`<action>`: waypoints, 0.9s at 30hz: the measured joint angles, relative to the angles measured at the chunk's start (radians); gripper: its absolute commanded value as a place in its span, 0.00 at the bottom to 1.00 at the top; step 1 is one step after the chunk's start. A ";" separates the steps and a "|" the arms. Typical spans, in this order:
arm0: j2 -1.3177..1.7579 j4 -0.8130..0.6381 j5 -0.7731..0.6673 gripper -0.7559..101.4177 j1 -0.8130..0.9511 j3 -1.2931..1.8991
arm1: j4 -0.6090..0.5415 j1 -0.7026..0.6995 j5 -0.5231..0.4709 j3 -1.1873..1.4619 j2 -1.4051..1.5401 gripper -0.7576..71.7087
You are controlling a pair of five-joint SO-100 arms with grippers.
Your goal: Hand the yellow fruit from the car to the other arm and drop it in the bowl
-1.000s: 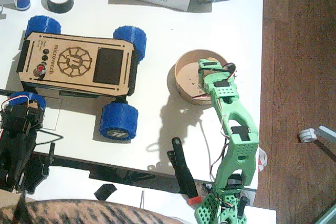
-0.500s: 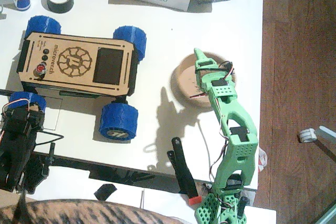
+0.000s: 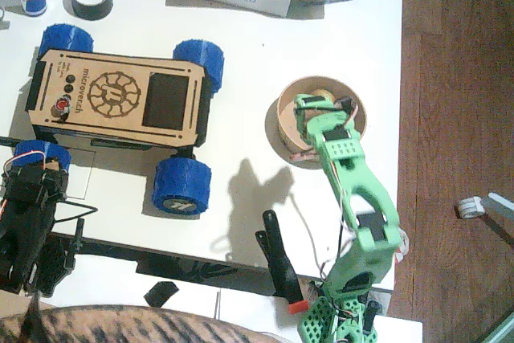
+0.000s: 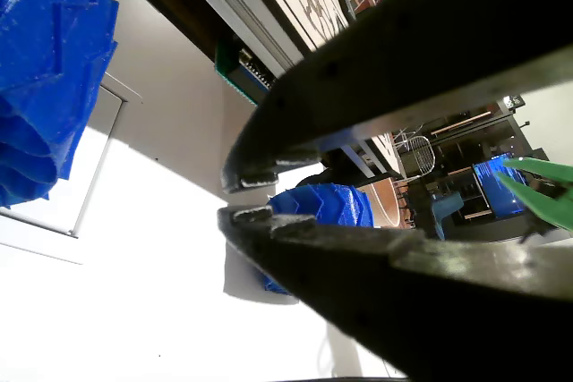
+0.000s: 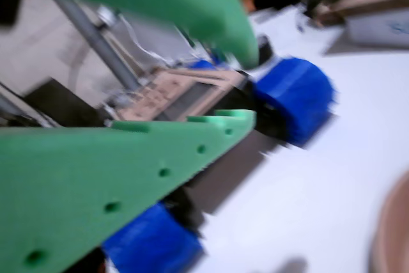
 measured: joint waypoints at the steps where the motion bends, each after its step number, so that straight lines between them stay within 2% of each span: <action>1: 0.017 0.005 0.000 0.01 0.000 0.002 | 0.000 -0.012 0.008 0.032 0.044 0.01; 5: 0.032 0.009 0.000 0.01 0.000 0.003 | 0.008 -0.064 0.032 0.149 0.224 0.01; 14: 0.031 0.009 0.000 0.01 0.000 0.003 | 0.058 -0.080 0.215 0.399 0.736 0.01; 20: 0.031 0.009 0.000 0.01 0.000 0.003 | 0.071 -0.080 0.245 0.615 1.065 0.01; 27: 0.031 0.009 0.000 0.01 0.000 0.003 | 0.307 -0.046 0.258 0.772 1.298 0.01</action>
